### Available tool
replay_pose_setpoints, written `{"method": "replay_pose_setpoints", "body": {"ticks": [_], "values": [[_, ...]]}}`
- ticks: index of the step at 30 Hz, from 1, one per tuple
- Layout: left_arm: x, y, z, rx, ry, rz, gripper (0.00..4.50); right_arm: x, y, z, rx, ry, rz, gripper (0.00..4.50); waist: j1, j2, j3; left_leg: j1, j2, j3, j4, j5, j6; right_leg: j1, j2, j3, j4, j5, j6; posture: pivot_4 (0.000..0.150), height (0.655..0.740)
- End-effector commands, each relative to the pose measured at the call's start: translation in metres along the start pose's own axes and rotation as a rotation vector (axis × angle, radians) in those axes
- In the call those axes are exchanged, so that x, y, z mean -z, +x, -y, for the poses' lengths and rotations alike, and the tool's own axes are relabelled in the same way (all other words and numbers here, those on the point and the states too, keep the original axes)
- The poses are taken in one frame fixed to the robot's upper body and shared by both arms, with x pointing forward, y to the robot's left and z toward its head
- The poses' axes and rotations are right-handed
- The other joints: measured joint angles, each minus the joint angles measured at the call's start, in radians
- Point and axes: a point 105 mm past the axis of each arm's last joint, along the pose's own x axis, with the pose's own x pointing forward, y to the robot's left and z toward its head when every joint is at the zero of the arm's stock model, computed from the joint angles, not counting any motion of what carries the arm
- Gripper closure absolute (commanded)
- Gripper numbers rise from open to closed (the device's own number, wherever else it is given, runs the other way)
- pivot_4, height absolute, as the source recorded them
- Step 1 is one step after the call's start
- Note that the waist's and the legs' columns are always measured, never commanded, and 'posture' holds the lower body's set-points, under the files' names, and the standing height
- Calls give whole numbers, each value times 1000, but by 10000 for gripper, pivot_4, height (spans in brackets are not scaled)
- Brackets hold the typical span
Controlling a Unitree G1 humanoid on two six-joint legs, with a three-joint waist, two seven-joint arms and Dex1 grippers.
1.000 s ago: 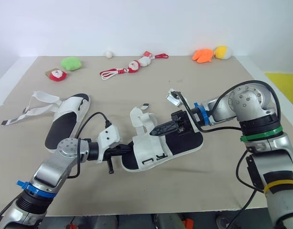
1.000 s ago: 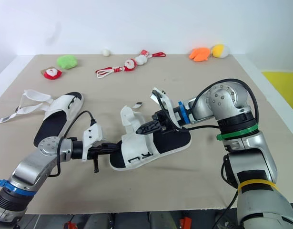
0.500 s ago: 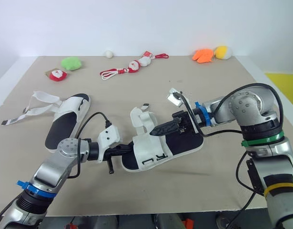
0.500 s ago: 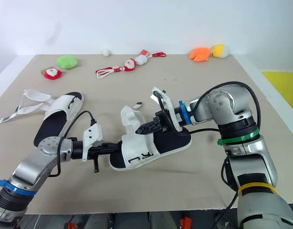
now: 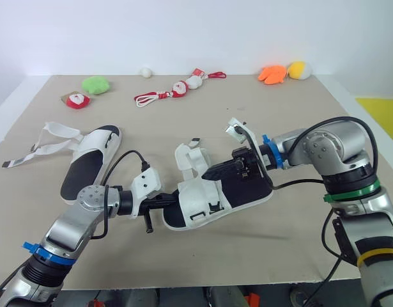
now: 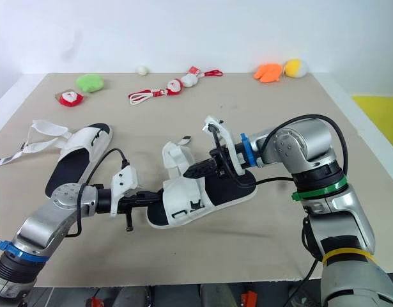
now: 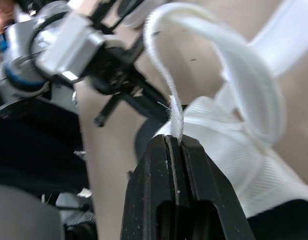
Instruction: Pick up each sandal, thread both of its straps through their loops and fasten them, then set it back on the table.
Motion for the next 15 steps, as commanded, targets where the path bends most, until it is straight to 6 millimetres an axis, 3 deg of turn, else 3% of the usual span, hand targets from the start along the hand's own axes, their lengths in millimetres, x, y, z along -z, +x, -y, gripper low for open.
{"method": "replay_pose_setpoints", "body": {"ticks": [1,10,15], "values": [[19,4,2,-10,-48,-64,45000,3,1,-16,-60,-43,-39,44531,0,0,0,0,0,0,0,0,0,0,0,0,0,0,0,1500,7400],[19,4,2,-10,-48,-63,45000,6,-2,-17,-59,-85,-66,44531,0,0,0,0,0,0,0,0,0,0,0,0,0,-1,-2,1500,7400],[19,4,2,-9,-49,-64,45000,-3,-5,-22,-114,-41,-38,44531,0,0,0,0,0,0,0,0,0,0,0,0,0,-1,-1,1500,7400]]}}
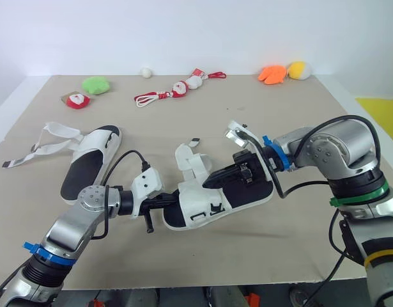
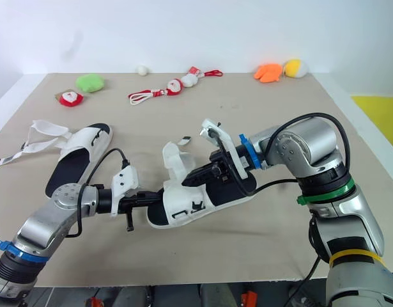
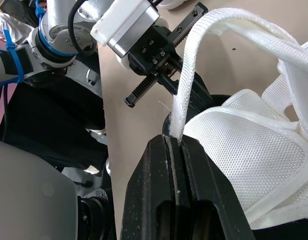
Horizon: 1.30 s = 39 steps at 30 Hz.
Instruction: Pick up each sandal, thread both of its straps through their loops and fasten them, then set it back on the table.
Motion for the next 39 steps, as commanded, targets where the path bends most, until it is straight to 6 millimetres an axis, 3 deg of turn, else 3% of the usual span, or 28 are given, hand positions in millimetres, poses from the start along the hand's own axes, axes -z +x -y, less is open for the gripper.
{"method": "replay_pose_setpoints", "body": {"ticks": [1,13,21,39], "values": [[19,4,3,2,-48,-65,45000,-11,-5,-11,-66,8,17,44531,0,0,0,0,0,0,0,0,0,0,0,0,0,0,0,1500,7400],[20,4,4,-2,-52,-63,45000,-19,-4,-27,-167,86,-11,44531,0,0,0,0,0,0,0,0,0,0,0,0,0,0,0,1500,7400],[19,5,5,-4,-55,-59,45000,-3,9,1,-8,87,-63,44531,0,0,0,0,0,0,0,0,0,0,0,0,0,0,0,1500,7400],[19,6,6,-6,-57,-57,45000,-17,4,7,39,9,-21,44531,0,0,0,0,0,0,0,0,0,0,0,-1,0,1,2,1500,7400]]}}
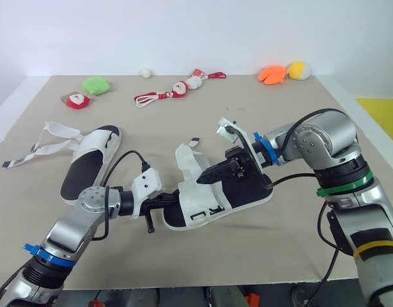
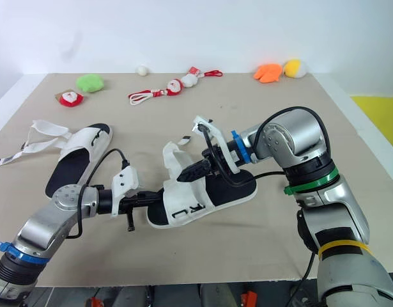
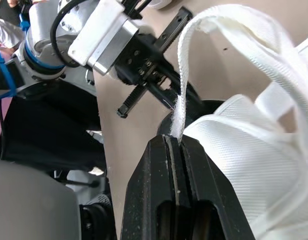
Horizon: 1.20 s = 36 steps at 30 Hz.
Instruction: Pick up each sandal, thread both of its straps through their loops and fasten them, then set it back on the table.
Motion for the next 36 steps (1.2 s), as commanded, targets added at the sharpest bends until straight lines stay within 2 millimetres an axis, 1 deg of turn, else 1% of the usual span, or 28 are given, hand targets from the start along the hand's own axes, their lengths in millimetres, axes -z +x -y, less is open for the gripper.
{"method": "replay_pose_setpoints", "body": {"ticks": [1,5,10,13,21,24,26,31,36], "values": [[19,5,5,6,-55,-64,45000,-3,-5,-2,16,-39,-5,44531,0,0,0,0,0,0,0,0,0,0,0,0,0,0,0,1500,7400],[18,6,3,4,-53,-61,45000,-2,-5,0,21,-37,-7,44531,0,0,0,0,0,0,0,0,0,0,0,0,0,0,0,1500,7400],[19,6,3,4,-53,-63,45000,3,0,2,27,-55,-17,44531,0,0,0,0,0,0,0,0,0,0,0,0,0,0,0,1500,7400],[19,6,3,3,-53,-65,45000,-1,3,8,71,-68,9,44531,0,0,0,0,0,0,0,0,0,0,0,0,0,0,0,1500,7400],[19,4,3,0,-53,-66,45000,2,7,-4,15,-86,-5,44531,0,0,0,0,0,0,0,0,0,0,0,0,0,1,1,1500,7400],[19,4,3,0,-53,-65,45000,7,1,-18,-58,-88,-31,44531,1,0,0,0,0,0,0,0,0,0,0,0,0,1,1,1500,7400],[19,4,3,1,-52,-66,45000,7,-2,-22,-78,-78,-34,44531,1,0,0,0,0,0,0,0,0,0,0,0,0,0,1,1500,7400],[19,5,4,4,-52,-65,45000,8,-8,-21,-75,-54,-38,44531,0,0,0,0,0,0,0,0,0,0,0,0,0,0,0,1500,7400],[19,6,4,5,-52,-63,45000,16,-2,-17,-47,-58,-62,44531,1,0,0,0,0,0,0,0,0,0,0,0,0,0,0,1500,7400]]}}
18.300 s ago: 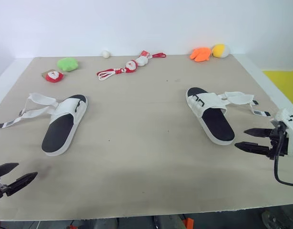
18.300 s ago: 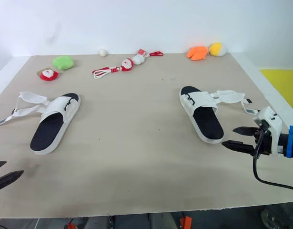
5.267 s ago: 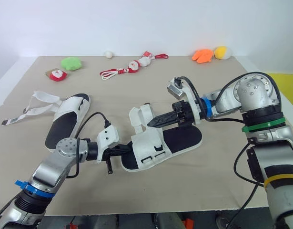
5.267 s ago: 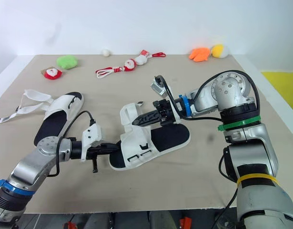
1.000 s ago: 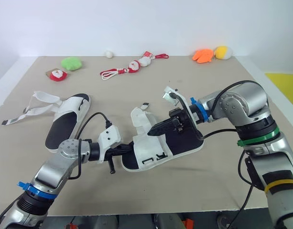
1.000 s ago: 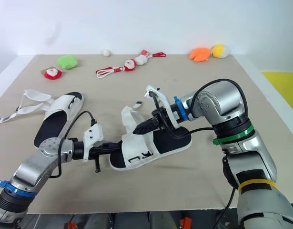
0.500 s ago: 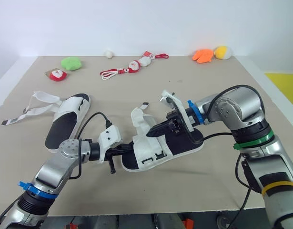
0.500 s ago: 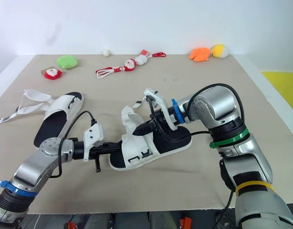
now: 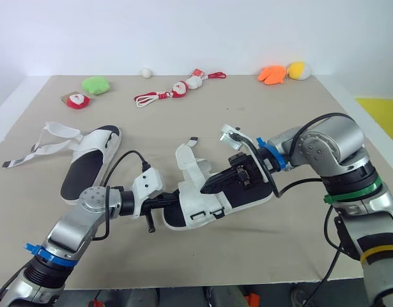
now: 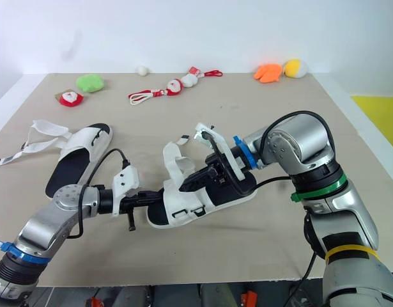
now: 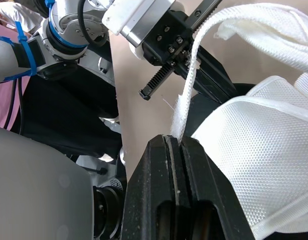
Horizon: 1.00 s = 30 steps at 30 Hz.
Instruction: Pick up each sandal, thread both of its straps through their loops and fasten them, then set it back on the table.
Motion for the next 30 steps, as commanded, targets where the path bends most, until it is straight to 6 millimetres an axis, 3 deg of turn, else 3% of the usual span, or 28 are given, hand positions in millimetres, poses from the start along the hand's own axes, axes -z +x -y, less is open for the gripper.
{"method": "replay_pose_setpoints", "body": {"ticks": [1,5,15,18,22,25,30], "values": [[19,5,4,7,-49,-68,45000,5,1,-2,20,-33,-30,44531,0,0,0,0,0,0,0,0,0,0,0,0,0,0,0,1500,7400],[21,4,5,5,-50,-73,45000,18,2,8,70,-59,-72,44531,0,0,0,0,0,0,0,0,0,0,0,0,0,0,0,1500,7400],[21,5,5,11,-51,-72,45000,34,-2,0,49,-108,-137,44531,3,0,0,0,-1,0,0,0,0,0,-1,0,0,-1,1,1500,7400],[21,6,5,15,-51,-71,45000,30,-9,0,54,-125,-112,34802,4,0,0,0,-1,0,0,0,-1,0,-1,0,0,-1,1,1500,7400],[21,6,6,21,-51,-71,45000,13,-26,-10,7,-140,-8,15207,2,0,0,1,-1,0,0,0,0,0,-1,0,0,-2,0,1500,7400],[21,7,6,25,-51,-71,45000,16,-44,-23,-43,-115,8,1543,4,0,0,0,-1,0,1,0,0,0,-1,0,0,-2,0,1500,7400],[22,7,7,32,-52,-73,45000,41,-62,-52,-185,-76,-8,550,10,1,0,1,-1,0,0,-2,-2,1,-2,0,0,-3,1,1500,7400]]}}
